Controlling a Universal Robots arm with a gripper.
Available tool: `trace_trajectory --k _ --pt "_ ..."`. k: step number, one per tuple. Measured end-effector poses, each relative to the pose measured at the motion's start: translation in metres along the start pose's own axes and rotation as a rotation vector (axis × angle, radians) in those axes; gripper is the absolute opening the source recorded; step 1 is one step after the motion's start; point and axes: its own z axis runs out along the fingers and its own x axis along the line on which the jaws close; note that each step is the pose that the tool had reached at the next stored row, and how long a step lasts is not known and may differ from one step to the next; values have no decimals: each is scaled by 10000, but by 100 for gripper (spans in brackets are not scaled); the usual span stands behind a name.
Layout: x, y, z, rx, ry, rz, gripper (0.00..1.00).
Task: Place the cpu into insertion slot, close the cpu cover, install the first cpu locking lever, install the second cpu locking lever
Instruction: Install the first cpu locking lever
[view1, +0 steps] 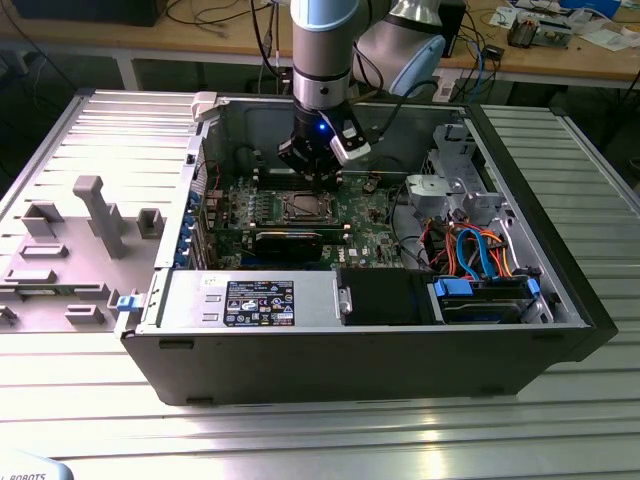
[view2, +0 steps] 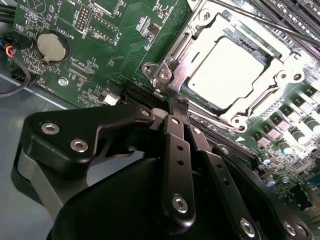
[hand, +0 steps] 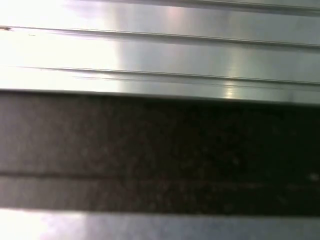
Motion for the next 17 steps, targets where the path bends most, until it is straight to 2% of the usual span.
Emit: trace_trajectory --k 8,17 --pt "-7 0 -18 10 1 0 11" --pt "-22 -2 0 52 7 -1 11"
